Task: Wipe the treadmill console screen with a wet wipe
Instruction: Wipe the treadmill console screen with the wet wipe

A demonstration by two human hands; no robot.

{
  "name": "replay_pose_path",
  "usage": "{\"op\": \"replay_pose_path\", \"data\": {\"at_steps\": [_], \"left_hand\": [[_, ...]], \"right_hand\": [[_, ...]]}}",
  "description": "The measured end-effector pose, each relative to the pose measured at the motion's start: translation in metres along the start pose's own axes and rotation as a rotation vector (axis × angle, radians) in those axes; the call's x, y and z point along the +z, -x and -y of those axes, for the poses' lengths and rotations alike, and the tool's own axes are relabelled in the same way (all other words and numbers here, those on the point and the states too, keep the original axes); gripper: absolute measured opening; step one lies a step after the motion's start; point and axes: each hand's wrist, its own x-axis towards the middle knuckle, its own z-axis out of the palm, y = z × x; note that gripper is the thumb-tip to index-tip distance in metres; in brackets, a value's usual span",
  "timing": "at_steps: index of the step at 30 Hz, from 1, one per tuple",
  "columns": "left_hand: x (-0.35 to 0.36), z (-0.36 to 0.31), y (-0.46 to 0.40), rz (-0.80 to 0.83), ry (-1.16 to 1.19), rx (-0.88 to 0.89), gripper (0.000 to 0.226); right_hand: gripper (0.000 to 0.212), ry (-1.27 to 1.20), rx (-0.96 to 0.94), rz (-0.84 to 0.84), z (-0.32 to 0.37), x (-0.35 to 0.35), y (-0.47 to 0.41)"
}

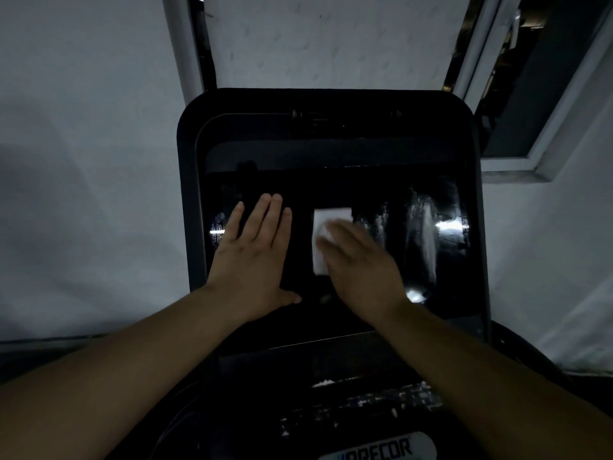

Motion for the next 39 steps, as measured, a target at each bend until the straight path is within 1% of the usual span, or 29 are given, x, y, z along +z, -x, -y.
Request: {"op": "replay_pose_path", "data": {"at_steps": [3, 5, 9, 13, 17, 20, 24, 29, 32, 35, 37, 39], "left_hand": [[-0.004, -0.008, -0.007, -0.005, 0.011, 0.014, 0.136], [-0.007, -0.012, -0.012, -0.010, 0.019, 0.015, 0.136], [-0.009, -0.017, -0.023, -0.015, 0.022, 0.020, 0.137], [-0.006, -0.021, -0.026, 0.004, 0.017, 0.025, 0.136], [-0.004, -0.020, -0.025, 0.005, 0.013, 0.020, 0.135], [-0.002, -0.020, -0.026, 0.008, 0.015, 0.026, 0.136], [0.000, -0.020, -0.026, -0.004, 0.003, 0.028, 0.137], [0.002, -0.020, -0.026, -0.010, 0.009, 0.020, 0.139], [0.000, -0.023, -0.024, -0.016, 0.033, 0.026, 0.137], [-0.004, -0.030, -0.026, -0.027, 0.057, 0.051, 0.132], [-0.007, -0.036, -0.030, -0.029, 0.059, 0.059, 0.133], [-0.008, -0.041, -0.035, -0.038, 0.048, 0.058, 0.135]], "right_hand": [[0.034, 0.036, 0.014, -0.006, -0.022, -0.003, -0.051], [0.031, 0.036, 0.019, -0.002, -0.035, -0.002, -0.074], [0.028, 0.050, -0.002, 0.020, -0.044, -0.002, -0.084], [0.031, 0.024, 0.016, 0.024, -0.031, -0.004, -0.056], [0.032, 0.002, 0.009, 0.058, -0.017, -0.006, -0.006], [0.028, -0.036, 0.020, 0.049, -0.006, -0.005, 0.034], [0.030, -0.077, 0.034, 0.056, 0.007, -0.003, 0.078], [0.027, -0.117, 0.046, 0.023, 0.014, -0.002, 0.100], [0.027, -0.103, 0.025, -0.010, 0.008, -0.001, 0.089], [0.027, -0.055, 0.012, -0.031, -0.005, -0.004, 0.059], [0.030, -0.030, 0.015, -0.004, -0.017, -0.005, 0.033], [0.038, -0.011, 0.013, 0.033, -0.030, -0.008, 0.007]]}}
